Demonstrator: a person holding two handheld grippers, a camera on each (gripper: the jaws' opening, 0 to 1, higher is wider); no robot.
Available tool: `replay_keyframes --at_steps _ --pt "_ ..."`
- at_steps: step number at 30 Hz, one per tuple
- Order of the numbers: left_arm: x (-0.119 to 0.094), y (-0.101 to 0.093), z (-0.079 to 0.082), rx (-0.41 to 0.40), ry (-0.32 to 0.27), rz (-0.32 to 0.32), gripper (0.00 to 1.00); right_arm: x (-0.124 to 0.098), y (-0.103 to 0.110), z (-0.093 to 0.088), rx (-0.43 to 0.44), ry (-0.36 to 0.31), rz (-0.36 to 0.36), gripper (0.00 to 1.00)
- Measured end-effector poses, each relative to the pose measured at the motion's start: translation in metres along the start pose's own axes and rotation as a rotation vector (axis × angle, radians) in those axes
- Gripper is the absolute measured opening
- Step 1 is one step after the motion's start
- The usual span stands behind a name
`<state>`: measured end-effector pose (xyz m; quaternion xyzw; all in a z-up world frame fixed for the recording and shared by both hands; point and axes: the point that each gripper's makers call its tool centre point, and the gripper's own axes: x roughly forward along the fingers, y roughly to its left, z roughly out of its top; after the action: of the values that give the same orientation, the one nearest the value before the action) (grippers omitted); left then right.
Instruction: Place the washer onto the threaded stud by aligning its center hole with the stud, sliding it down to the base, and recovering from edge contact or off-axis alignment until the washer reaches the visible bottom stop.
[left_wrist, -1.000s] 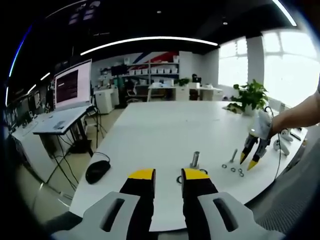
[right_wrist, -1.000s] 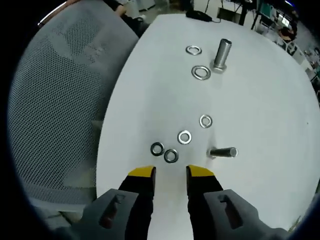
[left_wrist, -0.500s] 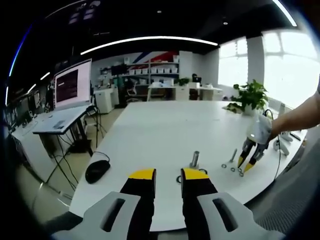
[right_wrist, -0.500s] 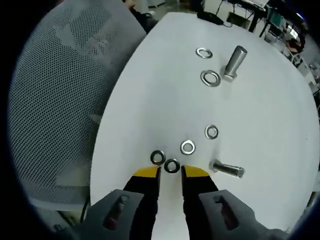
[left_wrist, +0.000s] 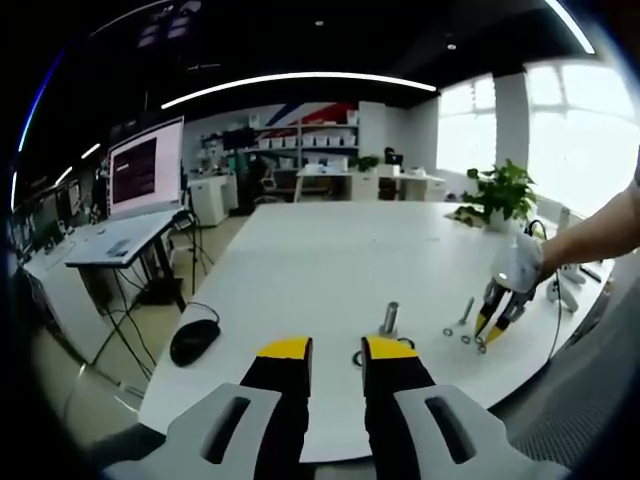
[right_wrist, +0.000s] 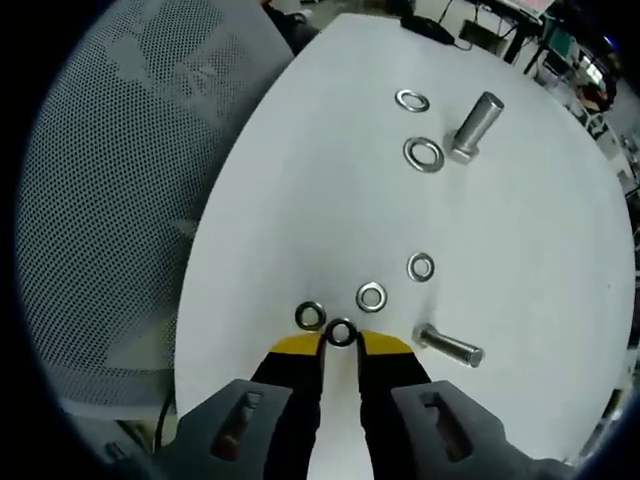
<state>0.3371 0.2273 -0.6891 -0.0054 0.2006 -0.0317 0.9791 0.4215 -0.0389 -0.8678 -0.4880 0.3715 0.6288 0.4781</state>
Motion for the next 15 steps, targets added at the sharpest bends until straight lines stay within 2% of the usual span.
replay_keyframes --at_steps 5,15 --pt "0.000 0.000 0.000 0.000 0.003 -0.001 0.17 -0.004 -0.003 -0.006 0.023 0.002 -0.010 0.13" --pt "0.000 -0.001 0.000 0.001 0.004 -0.006 0.17 -0.017 -0.005 -0.006 0.080 -0.028 0.001 0.13"
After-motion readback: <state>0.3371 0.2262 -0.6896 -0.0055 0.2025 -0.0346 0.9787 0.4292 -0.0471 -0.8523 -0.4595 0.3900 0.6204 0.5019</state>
